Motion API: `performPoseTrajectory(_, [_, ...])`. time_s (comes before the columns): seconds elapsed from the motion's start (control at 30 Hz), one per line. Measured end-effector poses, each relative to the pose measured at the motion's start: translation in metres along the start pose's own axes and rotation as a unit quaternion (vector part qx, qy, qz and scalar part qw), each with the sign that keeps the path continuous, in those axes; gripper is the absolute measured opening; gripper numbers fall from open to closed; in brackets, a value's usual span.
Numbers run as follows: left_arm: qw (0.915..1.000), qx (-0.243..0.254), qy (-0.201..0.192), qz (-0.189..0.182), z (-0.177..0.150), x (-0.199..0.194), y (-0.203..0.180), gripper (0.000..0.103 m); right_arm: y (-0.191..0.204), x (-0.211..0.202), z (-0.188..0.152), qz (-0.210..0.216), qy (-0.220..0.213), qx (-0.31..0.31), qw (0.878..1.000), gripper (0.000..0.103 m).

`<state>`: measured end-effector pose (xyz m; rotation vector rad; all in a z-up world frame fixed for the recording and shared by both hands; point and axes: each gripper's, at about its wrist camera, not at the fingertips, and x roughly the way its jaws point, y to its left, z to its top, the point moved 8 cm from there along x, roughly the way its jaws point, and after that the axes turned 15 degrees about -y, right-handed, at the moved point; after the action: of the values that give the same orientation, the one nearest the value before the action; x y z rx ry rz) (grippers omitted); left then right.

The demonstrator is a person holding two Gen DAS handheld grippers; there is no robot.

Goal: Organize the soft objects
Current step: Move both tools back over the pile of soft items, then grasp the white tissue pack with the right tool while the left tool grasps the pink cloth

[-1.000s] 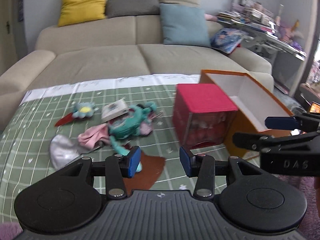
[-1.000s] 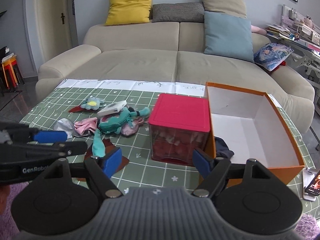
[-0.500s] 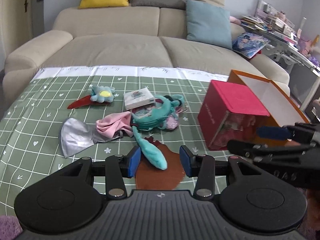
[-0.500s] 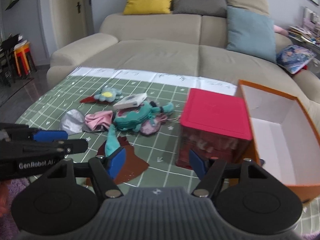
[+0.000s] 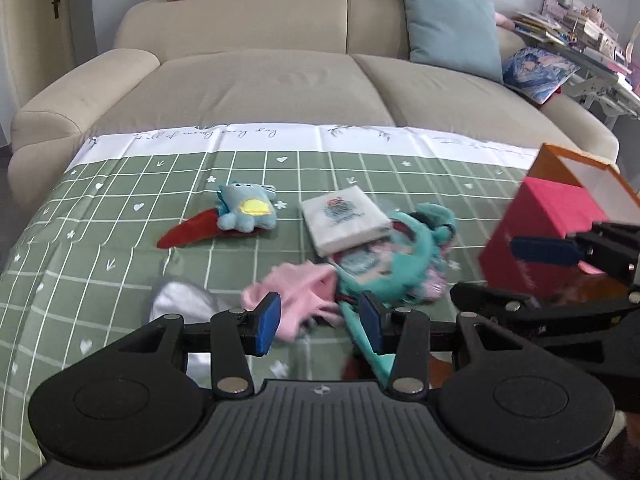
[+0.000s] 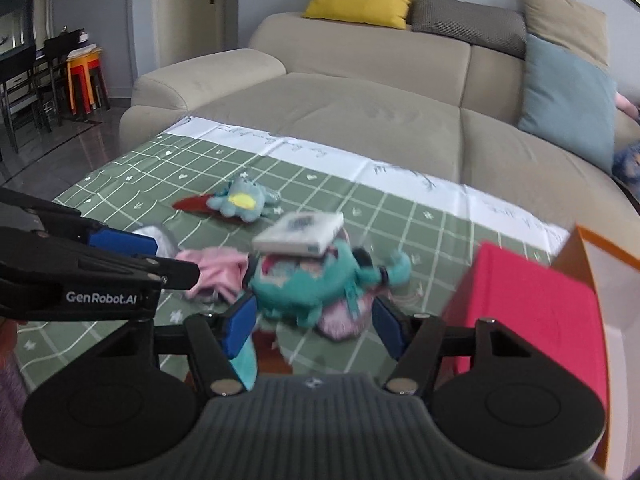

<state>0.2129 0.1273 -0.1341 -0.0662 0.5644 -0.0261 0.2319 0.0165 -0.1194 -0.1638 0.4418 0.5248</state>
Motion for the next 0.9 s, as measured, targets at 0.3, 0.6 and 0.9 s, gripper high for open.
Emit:
performPoseTrajectory(0.3, [0.9986,0.025,0.045,-0.012,-0.016,0.06,0.024,0.057,0.0,0.061,0.003,0.018,0.011,-0.015,1.0,0.064])
performPoseTrajectory(0.6, [0.9987,0.034,0.032,-0.019,-0.021,0.07,0.03,0.004,0.001,0.097,0.007,0.025,0.006,-0.001,1.0,0.065])
performPoseTrajectory(0.9, [0.9981,-0.011,-0.033,0.051,0.018,0.072,0.07,0.003,0.006,0.133,0.015,-0.005,0.022,0.043,0.999,0.083])
